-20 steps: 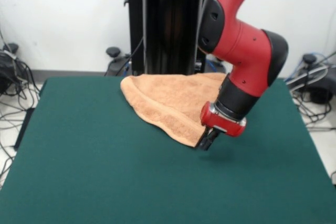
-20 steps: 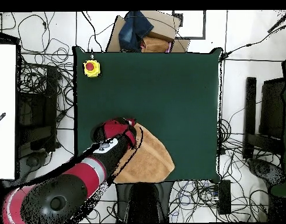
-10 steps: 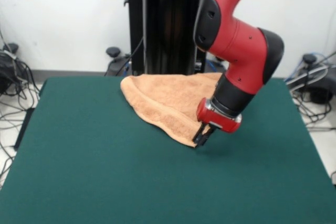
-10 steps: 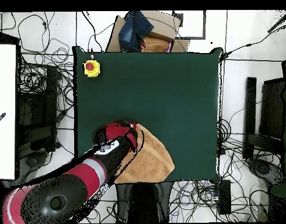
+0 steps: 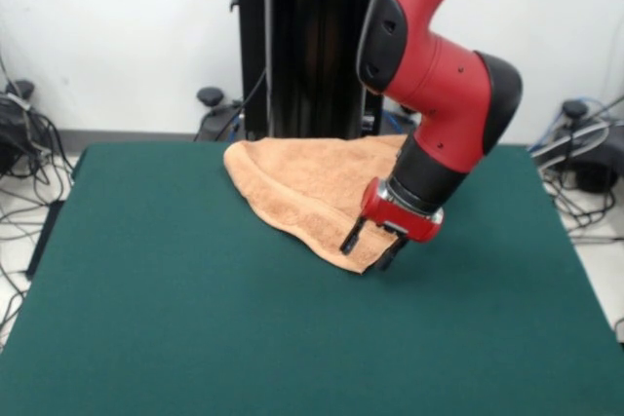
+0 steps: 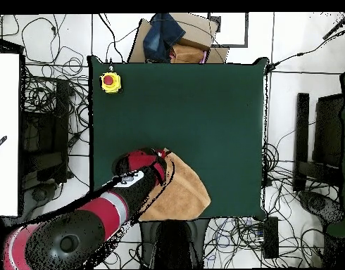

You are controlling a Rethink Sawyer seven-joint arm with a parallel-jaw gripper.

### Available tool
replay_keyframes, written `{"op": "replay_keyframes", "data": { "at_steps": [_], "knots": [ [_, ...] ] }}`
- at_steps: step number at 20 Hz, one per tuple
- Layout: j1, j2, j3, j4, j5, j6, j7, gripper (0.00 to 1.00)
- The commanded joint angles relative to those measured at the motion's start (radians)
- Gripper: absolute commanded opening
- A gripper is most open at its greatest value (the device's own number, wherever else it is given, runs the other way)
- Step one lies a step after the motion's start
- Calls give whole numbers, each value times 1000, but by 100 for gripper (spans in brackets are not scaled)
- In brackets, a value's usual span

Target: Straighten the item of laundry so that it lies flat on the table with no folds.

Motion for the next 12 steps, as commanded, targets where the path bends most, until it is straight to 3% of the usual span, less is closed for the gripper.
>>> {"op": "replay_keyframes", "data": {
  "at_steps": [1,12],
  "knots": [
    [24,57,60,13,44,30,208,100],
    [23,76,61,12,43,-25,215,100]
  ]
}}
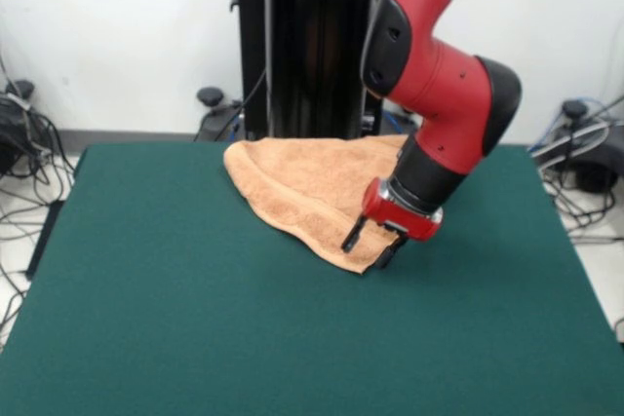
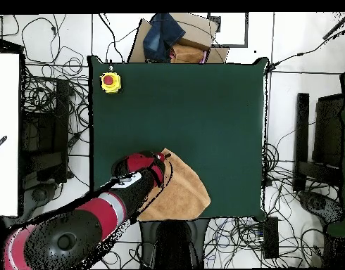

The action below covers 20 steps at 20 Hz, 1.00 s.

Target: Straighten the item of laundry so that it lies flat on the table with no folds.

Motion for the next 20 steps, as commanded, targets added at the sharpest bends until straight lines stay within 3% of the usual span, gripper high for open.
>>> {"op": "replay_keyframes", "data": {
  "at_steps": [1,20],
  "knots": [
    [4,50,62,11,42,-26,215,100],
    [13,85,55,-2,76,-87,234,100]
  ]
}}
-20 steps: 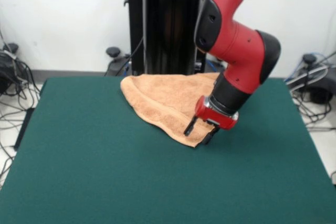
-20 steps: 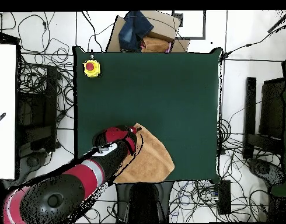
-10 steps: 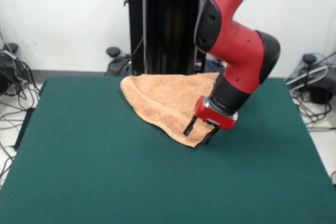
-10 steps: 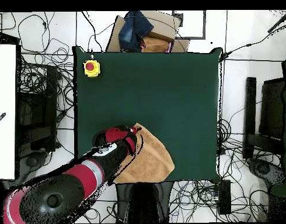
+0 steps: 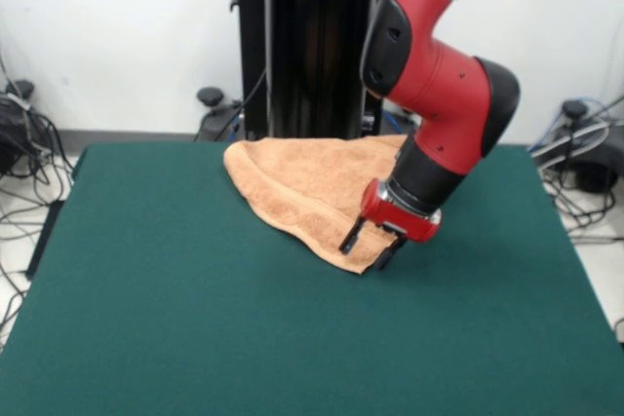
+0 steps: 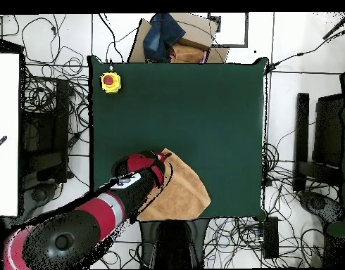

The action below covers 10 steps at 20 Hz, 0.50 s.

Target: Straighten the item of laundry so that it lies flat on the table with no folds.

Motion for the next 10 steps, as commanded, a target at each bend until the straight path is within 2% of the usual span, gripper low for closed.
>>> {"op": "replay_keyframes", "data": {
  "at_steps": [1,7,8,10],
  "knots": [
    [2,80,69,-8,65,-66,233,100],
    [-16,74,93,0,55,-103,227,100],
    [-15,74,95,2,55,-109,226,0],
    [-19,73,98,3,53,-114,225,0]
  ]
}}
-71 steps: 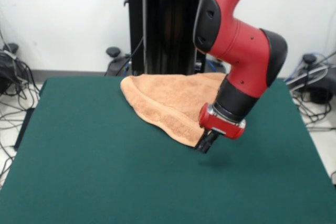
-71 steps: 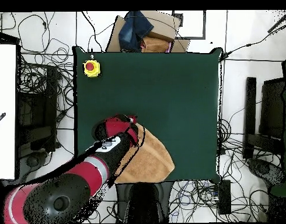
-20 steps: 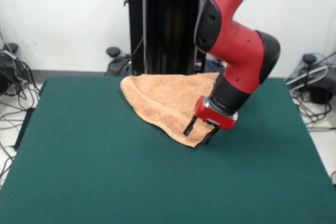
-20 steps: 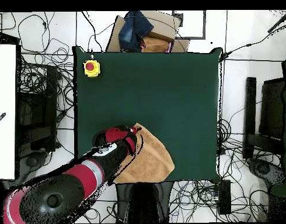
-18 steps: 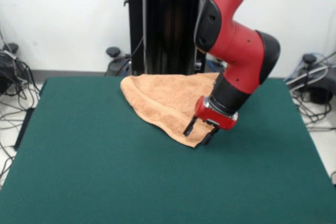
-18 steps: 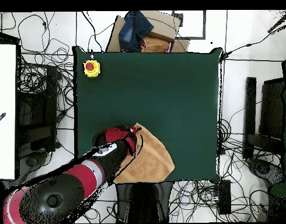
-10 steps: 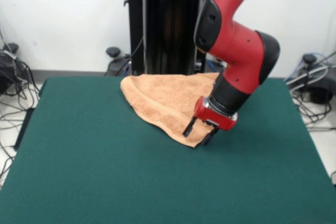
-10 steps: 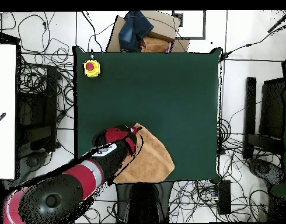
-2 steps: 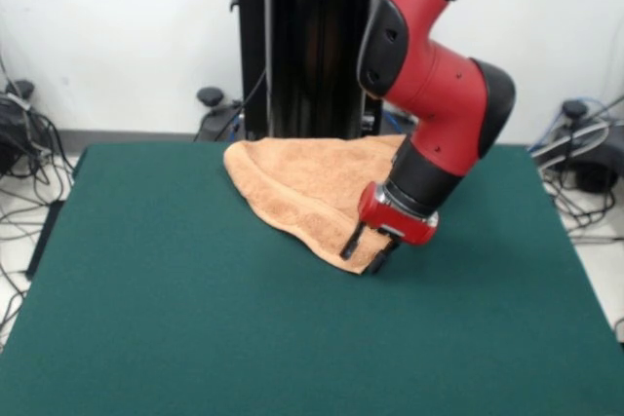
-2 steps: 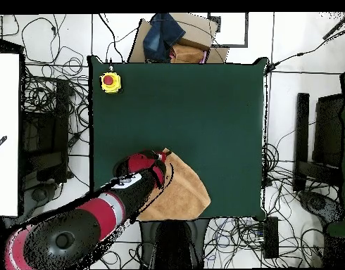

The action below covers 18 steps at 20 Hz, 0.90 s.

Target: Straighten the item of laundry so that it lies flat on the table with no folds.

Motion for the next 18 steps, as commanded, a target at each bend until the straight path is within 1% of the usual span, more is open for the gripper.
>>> {"op": "replay_keyframes", "data": {
  "at_steps": [1,15,16,18],
  "knots": [
    [-19,58,104,4,48,-65,224,0],
    [-25,54,113,9,58,-69,229,0],
    [-22,56,105,2,57,-73,224,0],
    [-13,51,87,-16,57,-41,206,0]
  ]
}}
